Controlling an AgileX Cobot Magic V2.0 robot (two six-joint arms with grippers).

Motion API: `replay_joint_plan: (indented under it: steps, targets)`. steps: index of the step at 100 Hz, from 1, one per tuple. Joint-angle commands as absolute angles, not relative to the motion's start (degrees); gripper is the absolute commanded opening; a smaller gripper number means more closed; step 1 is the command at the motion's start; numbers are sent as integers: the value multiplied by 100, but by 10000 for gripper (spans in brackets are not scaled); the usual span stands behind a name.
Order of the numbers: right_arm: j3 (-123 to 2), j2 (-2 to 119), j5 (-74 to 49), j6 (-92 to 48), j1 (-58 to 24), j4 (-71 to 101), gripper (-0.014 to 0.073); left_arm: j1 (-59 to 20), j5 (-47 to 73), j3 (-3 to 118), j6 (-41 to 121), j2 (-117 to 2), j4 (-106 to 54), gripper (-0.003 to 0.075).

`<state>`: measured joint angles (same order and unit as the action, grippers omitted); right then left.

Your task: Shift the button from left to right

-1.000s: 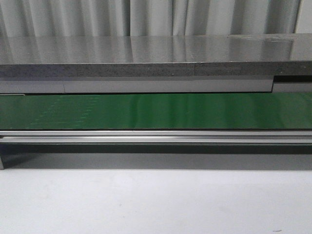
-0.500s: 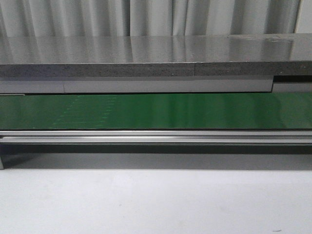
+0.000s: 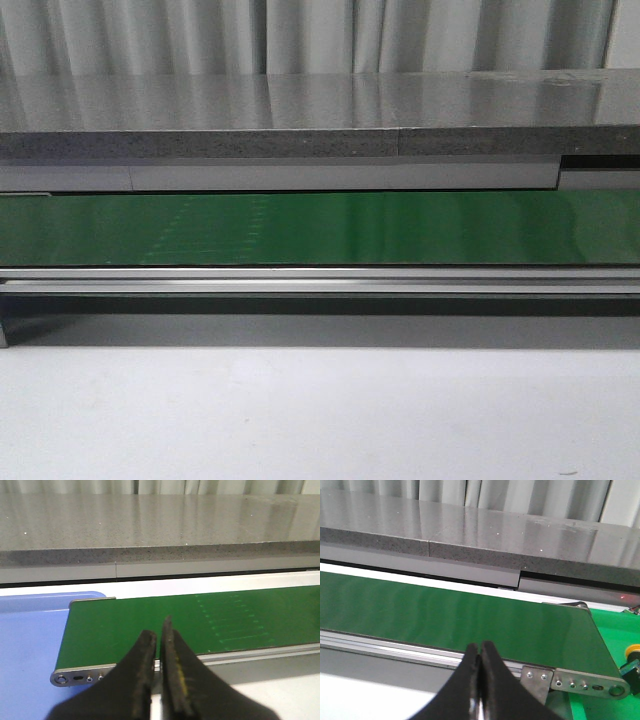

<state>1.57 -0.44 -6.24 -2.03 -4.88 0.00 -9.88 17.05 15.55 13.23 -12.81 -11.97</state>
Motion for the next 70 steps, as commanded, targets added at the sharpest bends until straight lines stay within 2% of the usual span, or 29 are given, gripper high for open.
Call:
replay_joint_plan:
  steps: [1,70]
  targets:
    - [167,-153,-81,-187,-478,-80,-69,-1046,1246,1728,1336,-1332,-1278,5]
    - [167,-153,0,-187,-479,-122,-69,-1046,1246,1728,1336,-1332,-1278,5]
